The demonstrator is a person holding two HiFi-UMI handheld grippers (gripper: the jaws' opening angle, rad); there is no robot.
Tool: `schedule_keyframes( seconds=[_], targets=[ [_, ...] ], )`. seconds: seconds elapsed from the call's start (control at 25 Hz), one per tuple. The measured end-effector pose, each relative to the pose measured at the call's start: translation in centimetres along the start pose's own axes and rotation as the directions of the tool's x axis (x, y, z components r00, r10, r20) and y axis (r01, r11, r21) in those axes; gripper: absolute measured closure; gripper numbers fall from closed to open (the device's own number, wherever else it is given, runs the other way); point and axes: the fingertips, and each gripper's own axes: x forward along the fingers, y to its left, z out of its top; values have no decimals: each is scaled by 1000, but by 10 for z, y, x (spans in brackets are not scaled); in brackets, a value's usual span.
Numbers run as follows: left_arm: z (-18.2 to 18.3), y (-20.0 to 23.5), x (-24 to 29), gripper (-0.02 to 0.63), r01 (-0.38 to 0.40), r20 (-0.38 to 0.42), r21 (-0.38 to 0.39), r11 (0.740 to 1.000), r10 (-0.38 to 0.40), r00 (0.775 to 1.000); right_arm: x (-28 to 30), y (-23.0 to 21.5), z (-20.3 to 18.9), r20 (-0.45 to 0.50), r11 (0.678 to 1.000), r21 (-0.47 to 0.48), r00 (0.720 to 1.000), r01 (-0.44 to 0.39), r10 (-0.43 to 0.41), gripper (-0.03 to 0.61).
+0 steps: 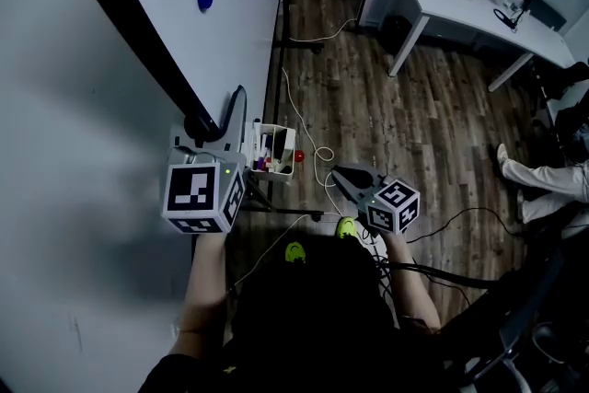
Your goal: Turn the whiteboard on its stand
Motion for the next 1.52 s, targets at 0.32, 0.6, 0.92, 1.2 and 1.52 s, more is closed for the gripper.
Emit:
schedule_keyframes(
  seconds=[0.32, 0.6, 0.92, 1.2, 1.52],
  targets=[
    [-19, 1, 0, 480, -7, 9, -3, 1000, 7, 1000, -5, -5, -14, -2, 999, -30, 1000, -13, 13, 552],
    [-41, 4, 3, 480, -25, 24, 3, 1000, 24, 999, -20, -5, -34, 15, 998, -61, 1000, -2, 3, 552],
    [-66, 14, 26, 480, -33, 34, -3, 999, 33, 999, -33, -19, -57, 27, 996, -76, 999, 41, -39, 552],
    [-28, 42, 111, 483, -32, -4, -2, 999, 32, 999, -33, -51, 1, 19, 997, -41, 998, 61, -60, 552],
    [-33, 63, 121, 492, -53, -15, 2, 999, 53, 998, -35, -52, 5, 14, 996, -63, 998, 58, -57, 552]
  ],
)
